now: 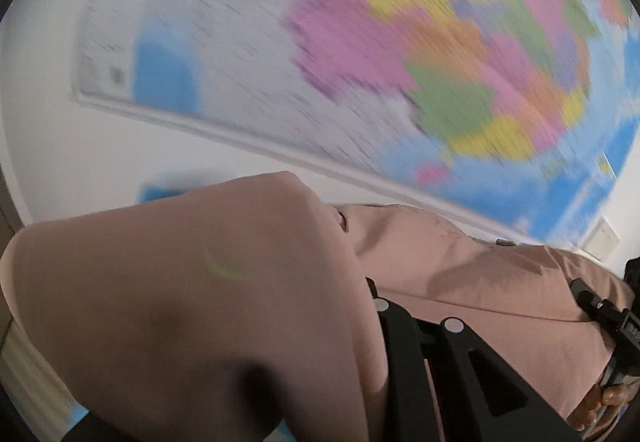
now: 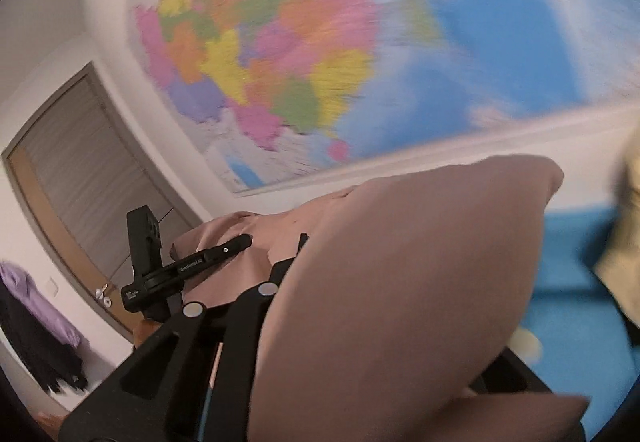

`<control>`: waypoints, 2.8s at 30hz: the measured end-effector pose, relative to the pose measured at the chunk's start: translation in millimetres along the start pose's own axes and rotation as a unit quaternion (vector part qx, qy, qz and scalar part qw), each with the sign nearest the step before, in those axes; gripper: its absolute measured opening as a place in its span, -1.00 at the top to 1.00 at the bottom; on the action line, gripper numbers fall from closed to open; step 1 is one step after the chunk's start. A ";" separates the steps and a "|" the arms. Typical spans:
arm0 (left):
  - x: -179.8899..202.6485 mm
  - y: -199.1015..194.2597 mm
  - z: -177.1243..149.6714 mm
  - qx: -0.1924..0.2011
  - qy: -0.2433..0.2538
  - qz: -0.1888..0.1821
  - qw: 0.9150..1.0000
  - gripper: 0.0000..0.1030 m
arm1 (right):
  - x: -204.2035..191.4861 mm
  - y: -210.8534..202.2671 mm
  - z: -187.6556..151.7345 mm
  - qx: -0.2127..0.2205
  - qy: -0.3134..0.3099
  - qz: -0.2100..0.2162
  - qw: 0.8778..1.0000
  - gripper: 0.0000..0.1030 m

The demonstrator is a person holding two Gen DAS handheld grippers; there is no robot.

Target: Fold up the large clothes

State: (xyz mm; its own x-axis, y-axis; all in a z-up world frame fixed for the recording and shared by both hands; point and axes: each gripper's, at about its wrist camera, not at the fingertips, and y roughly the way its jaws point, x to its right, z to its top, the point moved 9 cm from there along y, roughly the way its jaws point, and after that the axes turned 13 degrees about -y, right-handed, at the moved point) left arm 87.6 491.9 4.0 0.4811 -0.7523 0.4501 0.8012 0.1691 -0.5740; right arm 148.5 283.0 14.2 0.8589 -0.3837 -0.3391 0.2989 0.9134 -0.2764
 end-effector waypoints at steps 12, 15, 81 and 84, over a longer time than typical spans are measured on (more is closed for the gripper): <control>-208.2 50.4 -37.2 -0.059 -0.126 0.102 0.985 0.59 | -12.4 158.3 -131.5 -0.169 0.090 0.058 0.980 0.46; -208.8 45.3 -37.2 -0.063 -0.127 0.096 0.985 0.55 | -3.0 137.4 -131.6 -0.172 0.101 0.061 0.978 0.29; -99.5 82.0 -47.2 -0.091 0.092 0.206 0.970 -0.26 | -4.3 157.1 -136.2 -0.221 -0.060 -0.046 0.972 0.40; -113.8 87.5 -47.5 -0.107 0.058 0.204 0.971 -0.26 | -5.1 146.3 -136.4 -0.213 -0.046 -0.038 0.975 0.34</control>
State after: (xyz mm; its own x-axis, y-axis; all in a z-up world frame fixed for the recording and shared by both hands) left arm 86.0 562.1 -130.0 0.6900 -0.7193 0.0814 0.4538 0.3422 -0.8227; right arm 131.2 400.0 -147.2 0.8809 -0.4160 -0.2256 0.1804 0.7360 -0.6525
